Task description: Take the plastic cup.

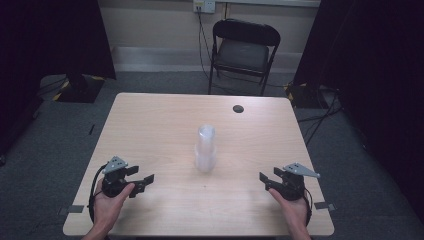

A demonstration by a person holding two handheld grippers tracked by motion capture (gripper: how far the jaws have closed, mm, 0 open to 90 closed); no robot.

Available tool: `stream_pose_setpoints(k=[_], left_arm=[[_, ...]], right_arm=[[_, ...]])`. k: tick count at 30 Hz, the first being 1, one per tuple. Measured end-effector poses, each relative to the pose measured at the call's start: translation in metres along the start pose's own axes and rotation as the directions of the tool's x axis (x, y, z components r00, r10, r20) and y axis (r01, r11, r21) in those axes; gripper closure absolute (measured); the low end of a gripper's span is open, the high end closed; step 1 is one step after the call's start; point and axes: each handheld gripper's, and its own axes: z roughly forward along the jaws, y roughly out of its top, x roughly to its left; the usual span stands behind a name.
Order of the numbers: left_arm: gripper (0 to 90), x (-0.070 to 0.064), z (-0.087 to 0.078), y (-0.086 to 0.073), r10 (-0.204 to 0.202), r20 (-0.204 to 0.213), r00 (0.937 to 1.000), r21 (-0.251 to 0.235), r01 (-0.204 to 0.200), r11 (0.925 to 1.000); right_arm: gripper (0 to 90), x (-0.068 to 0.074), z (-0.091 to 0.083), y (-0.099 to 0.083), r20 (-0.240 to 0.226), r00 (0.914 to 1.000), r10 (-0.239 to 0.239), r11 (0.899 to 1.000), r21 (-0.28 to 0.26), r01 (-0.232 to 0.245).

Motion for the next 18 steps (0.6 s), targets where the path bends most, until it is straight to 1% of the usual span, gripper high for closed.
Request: stream_pose_setpoints(k=[1, 2, 3, 4, 5, 6, 8, 9, 10, 11, 12, 13, 14, 16, 17, 18], left_arm=[[25.2, 0.000, 0.000, 0.001, 0.008, 0.012, 0.9999, 0.001, -0.008, 1.0000], [24.9, 0.000, 0.001, 0.002, 0.009, 0.015, 0.9998, -0.003, -0.009, 1.0000], [24.4, 0.000, 0.001, 0.002, 0.009, 0.015, 0.9998, -0.003, -0.009, 1.0000], [24.4, -0.001, 0.001, 0.003, 0.021, 0.020, 0.9996, 0.001, -0.021, 0.9998], [23.9, -0.003, 0.002, 0.004, 0.020, 0.021, 0.9996, -0.008, -0.020, 0.9998], [25.4, -0.004, 0.003, 0.004, 0.039, 0.027, 0.9989, -0.005, -0.038, 0.9992], [25.9, -0.007, 0.005, 0.004, 0.073, -0.002, 0.9974, 0.010, -0.073, 0.9973], [25.8, -0.008, 0.008, 0.003, 0.078, -0.002, 0.9970, 0.016, -0.078, 0.9969], [25.6, -0.008, 0.009, 0.003, 0.079, 0.002, 0.9968, 0.020, -0.079, 0.9967], [25.4, -0.008, 0.009, 0.002, 0.071, 0.012, 0.9974, 0.030, -0.071, 0.9970], [25.0, -0.007, 0.010, 0.001, 0.051, 0.021, 0.9985, 0.028, -0.052, 0.9983], [25.0, -0.007, 0.010, 0.001, 0.042, 0.030, 0.9987, 0.026, -0.043, 0.9987], [25.2, -0.006, 0.010, 0.000, 0.031, 0.035, 0.9989, 0.020, -0.031, 0.9993], [26.5, -0.006, 0.010, 0.000, 0.051, 0.025, 0.9984, 0.024, -0.051, 0.9984], [27.1, -0.006, 0.010, 0.000, 0.048, 0.016, 0.9987, 0.023, -0.048, 0.9986], [27.4, -0.005, 0.009, 0.000, 0.048, 0.026, 0.9985, 0.023, -0.049, 0.9985]], right_arm=[[36.6, -0.001, 0.000, 0.000, -0.006, 1.0000, 0.002, 1.000, 0.006, -0.001], [38.1, -0.001, 0.001, 0.000, -0.013, 0.9999, 0.000, 1.000, 0.010, 0.000], [38.1, -0.001, 0.001, 0.000, -0.013, 0.9999, 0.000, 1.000, 0.010, 0.000], [38.1, -0.001, 0.001, 0.000, -0.017, 0.9998, 0.001, 1.000, 0.006, -0.001], [37.9, -0.001, 0.001, 0.000, -0.018, 0.9998, 0.001, 1.000, 0.004, -0.001], [37.7, -0.001, 0.002, 0.000, -0.030, 0.9996, 0.004, 1.000, 0.005, -0.004], [37.7, 0.000, 0.002, 0.000, -0.028, 0.9996, 0.001, 1.000, 0.007, -0.001], [38.8, 0.000, 0.002, 0.000, -0.036, 0.9993, 0.001, 1.000, 0.007, -0.001], [39.0, 0.000, 0.002, 0.000, -0.043, 0.9991, 0.001, 1.000, 0.005, 0.000], [38.6, 0.001, 0.002, 0.000, -0.038, 0.9993, 0.000, 1.000, -0.001, 0.000], [38.1, 0.001, 0.002, 0.000, -0.045, 0.9990, 0.002, 1.000, -0.010, -0.002], [38.0, 0.002, 0.001, 0.001, -0.060, 0.9982, 0.007, 1.000, -0.006, -0.007], [37.4, 0.003, 0.002, 0.001, -0.067, 0.9978, -0.001, 1.000, -0.004, 0.000], [36.9, 0.006, 0.002, 0.003, -0.085, 0.9963, -0.010, 1.000, -0.001, 0.010], [36.1, 0.007, 0.002, 0.004, -0.092, 0.9956, -0.017, 1.000, -0.001, 0.017], [35.2, 0.010, 0.002, 0.006, -0.097, 0.9951, -0.017, 1.000, -0.005, 0.016]])
